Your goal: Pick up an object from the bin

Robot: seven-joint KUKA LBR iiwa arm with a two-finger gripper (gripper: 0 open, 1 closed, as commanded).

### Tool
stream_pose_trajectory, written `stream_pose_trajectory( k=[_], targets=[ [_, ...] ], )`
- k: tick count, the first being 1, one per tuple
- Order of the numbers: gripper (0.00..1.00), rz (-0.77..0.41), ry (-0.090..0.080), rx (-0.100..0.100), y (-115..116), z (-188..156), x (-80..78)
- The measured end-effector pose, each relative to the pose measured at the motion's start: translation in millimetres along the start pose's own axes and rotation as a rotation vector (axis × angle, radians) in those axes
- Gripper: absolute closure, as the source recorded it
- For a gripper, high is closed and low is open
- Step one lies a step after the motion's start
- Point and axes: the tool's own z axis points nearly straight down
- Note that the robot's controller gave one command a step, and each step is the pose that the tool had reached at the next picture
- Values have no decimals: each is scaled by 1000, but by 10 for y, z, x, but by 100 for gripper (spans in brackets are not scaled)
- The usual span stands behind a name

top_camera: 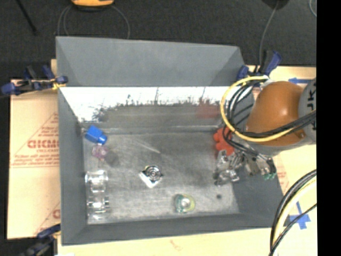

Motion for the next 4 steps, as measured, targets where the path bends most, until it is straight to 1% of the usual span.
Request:
stream_pose_trajectory(
  k=[1,2,3,4],
  targets=[
    [100,-54,1,1,410,102,292],
    [0,-54,-2,5,383,95,280],
    [0,-225,-19,12,855,611,127],
    [0,-391,-27,20,1079,620,97]
  ],
)
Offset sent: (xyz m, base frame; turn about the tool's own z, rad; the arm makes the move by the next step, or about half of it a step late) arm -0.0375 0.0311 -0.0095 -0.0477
